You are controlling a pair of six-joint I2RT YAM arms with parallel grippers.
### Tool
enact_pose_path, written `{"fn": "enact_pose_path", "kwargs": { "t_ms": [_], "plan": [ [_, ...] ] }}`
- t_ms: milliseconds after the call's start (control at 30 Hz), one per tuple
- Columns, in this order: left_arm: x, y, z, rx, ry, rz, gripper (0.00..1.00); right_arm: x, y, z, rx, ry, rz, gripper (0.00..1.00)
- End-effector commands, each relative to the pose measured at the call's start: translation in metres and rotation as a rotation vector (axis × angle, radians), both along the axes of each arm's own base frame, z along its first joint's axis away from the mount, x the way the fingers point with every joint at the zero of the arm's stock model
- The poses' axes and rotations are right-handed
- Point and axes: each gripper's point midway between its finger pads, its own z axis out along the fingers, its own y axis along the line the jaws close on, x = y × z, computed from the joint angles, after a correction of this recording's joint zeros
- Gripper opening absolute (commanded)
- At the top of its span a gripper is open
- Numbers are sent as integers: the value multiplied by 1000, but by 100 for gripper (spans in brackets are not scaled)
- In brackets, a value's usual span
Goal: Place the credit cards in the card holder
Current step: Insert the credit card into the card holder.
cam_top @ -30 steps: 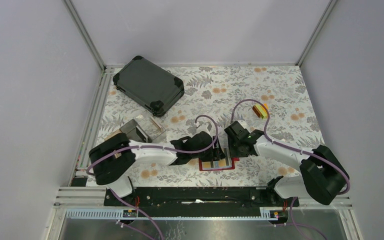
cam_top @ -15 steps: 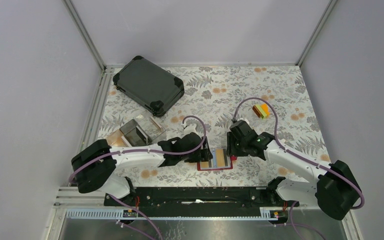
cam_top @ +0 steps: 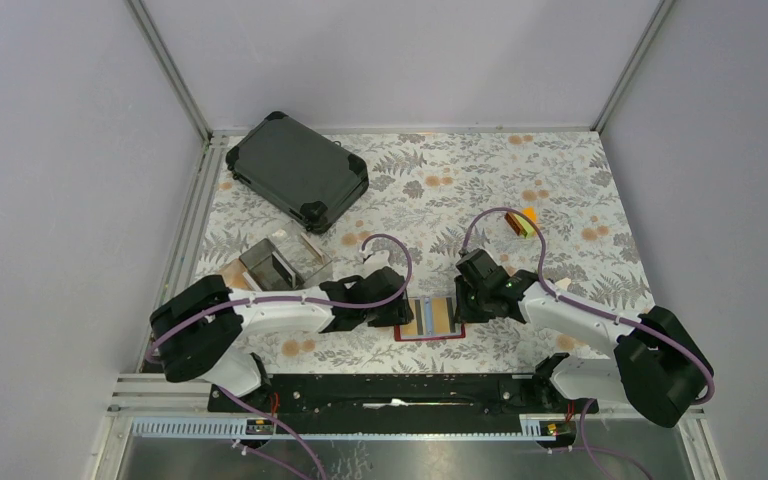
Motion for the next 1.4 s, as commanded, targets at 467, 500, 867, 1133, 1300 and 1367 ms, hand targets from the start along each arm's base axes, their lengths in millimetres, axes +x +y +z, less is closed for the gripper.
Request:
{"fn": "enact_pose_path", "kwargs": {
  "t_ms": [467,500,867,1133,1300,1367],
  "plan": [
    [5,1,-13,17,3,23,34,2,12,5,83,-22,-15,16],
    [4,1,-14,17,5,22,34,2,13,7,88,-26,-15,15],
    [4,-1,-15,13,11,19,27,5,26,24,173,-46,-14,3],
    [4,0,-16,11,16,23,26,8,27,37,186,-73,-12,5],
    [5,-2,-16,2,17,19,26,9,36,44,219,-84,34,6],
    [4,-2,-17,-1,18,17,26,10,40,46,238,-89,47,6]
  ]
}}
